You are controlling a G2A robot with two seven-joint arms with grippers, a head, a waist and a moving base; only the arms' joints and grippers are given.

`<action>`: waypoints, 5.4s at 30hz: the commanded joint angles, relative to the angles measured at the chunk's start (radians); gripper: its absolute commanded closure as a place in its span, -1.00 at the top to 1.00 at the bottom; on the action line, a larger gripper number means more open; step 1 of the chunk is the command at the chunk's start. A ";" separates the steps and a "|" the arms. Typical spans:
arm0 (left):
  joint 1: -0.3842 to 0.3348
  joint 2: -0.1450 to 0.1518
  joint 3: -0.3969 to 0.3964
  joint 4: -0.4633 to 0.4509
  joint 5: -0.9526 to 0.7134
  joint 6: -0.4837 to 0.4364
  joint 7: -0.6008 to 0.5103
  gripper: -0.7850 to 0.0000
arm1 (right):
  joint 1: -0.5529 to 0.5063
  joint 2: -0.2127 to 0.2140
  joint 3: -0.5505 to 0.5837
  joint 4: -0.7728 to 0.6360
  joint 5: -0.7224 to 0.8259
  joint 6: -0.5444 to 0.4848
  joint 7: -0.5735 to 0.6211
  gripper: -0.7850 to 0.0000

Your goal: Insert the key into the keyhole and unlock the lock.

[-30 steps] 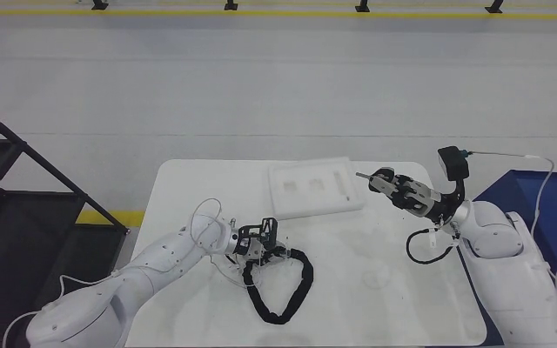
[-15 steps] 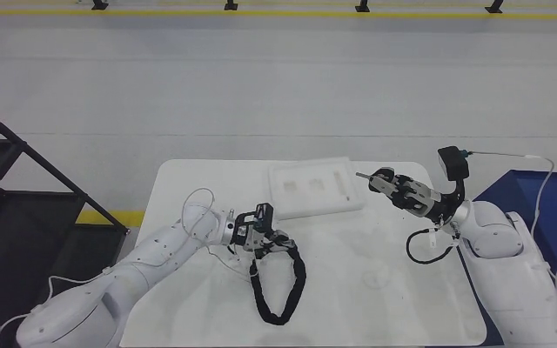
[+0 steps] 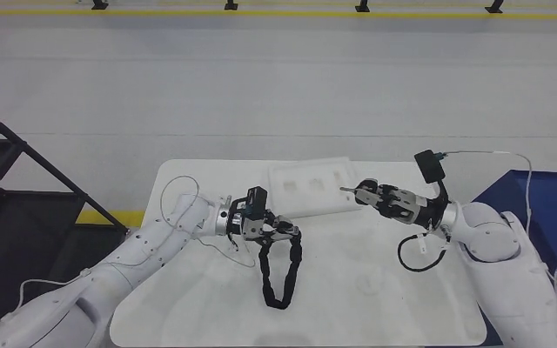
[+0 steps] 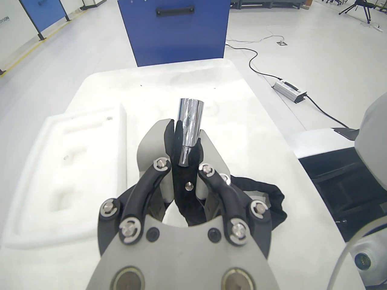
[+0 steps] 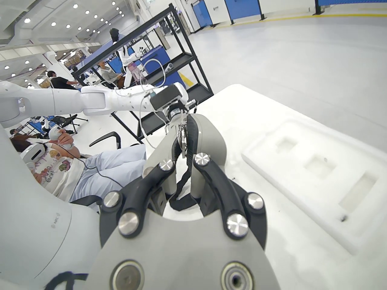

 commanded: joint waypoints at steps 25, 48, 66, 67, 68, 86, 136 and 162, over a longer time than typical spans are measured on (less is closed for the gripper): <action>0.034 0.069 -0.133 -0.242 0.162 0.082 0.137 -1.00 | -0.015 0.034 -0.011 -0.156 0.087 0.222 0.241 -1.00; 0.066 0.053 -0.163 -0.305 0.093 0.146 -0.005 -1.00 | -0.044 0.048 0.008 -0.367 -0.095 0.505 0.202 -1.00; 0.078 0.012 -0.172 -0.241 0.170 0.264 0.066 -1.00 | -0.088 0.061 0.002 -0.582 -0.284 0.767 0.174 -1.00; 0.079 0.010 -0.172 -0.241 0.181 0.269 0.069 -1.00 | -0.086 0.061 -0.002 -0.584 -0.288 0.772 0.172 -1.00; 0.080 0.009 -0.171 -0.242 0.190 0.272 0.072 -1.00 | -0.084 0.062 -0.005 -0.585 -0.295 0.777 0.170 -1.00; 0.092 -0.011 -0.188 -0.248 0.254 0.274 0.064 -1.00 | -0.068 0.066 -0.042 -0.599 -0.359 0.841 0.166 -1.00; 0.141 -0.039 -0.262 -0.275 0.261 0.198 0.030 -1.00 | -0.006 0.060 -0.138 -0.521 -0.410 0.855 0.113 -0.40; 0.118 -0.073 -0.279 -0.121 -0.104 0.000 -0.138 -1.00 | 0.028 0.083 -0.138 -0.543 -0.602 0.422 0.216 1.00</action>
